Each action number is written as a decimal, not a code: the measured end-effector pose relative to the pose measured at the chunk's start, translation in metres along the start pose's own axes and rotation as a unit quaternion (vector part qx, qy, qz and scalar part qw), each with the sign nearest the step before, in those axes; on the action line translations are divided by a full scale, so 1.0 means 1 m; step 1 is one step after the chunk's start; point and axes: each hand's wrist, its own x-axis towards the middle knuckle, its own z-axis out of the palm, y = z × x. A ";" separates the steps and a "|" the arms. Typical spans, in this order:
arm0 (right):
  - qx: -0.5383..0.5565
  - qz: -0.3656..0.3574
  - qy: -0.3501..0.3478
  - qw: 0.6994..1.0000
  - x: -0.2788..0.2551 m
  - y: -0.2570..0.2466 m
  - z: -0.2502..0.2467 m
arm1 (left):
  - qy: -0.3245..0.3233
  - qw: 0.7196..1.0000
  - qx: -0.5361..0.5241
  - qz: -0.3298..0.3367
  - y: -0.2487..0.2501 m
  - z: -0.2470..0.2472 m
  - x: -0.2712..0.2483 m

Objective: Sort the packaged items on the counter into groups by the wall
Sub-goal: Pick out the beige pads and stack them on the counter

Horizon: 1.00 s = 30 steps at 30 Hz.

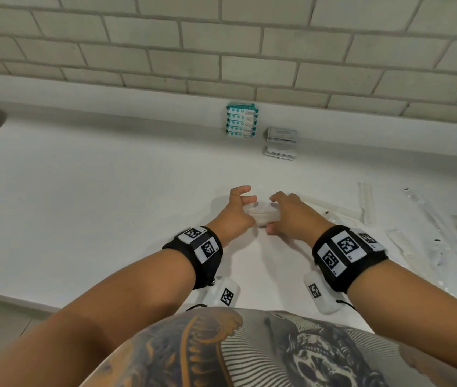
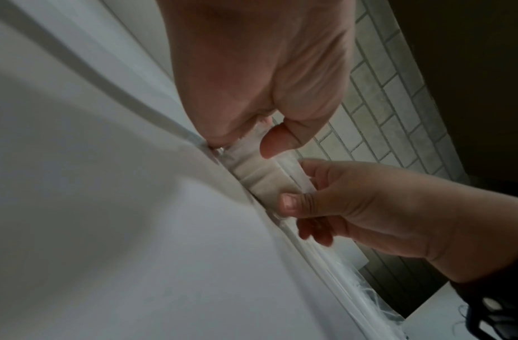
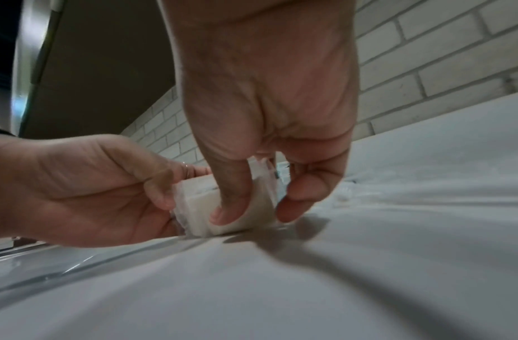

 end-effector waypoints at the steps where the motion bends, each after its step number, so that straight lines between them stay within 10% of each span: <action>1: 0.023 -0.018 -0.003 1.000 0.001 -0.001 0.001 | 0.000 1.000 -0.002 0.003 0.001 0.002 0.001; 21: 0.005 -0.083 0.016 0.996 0.012 0.000 0.014 | -0.006 0.991 0.128 0.049 -0.002 0.010 0.013; 30: 0.084 -0.072 0.041 0.993 0.020 -0.007 -0.004 | -0.111 0.926 0.358 0.055 0.036 -0.008 0.043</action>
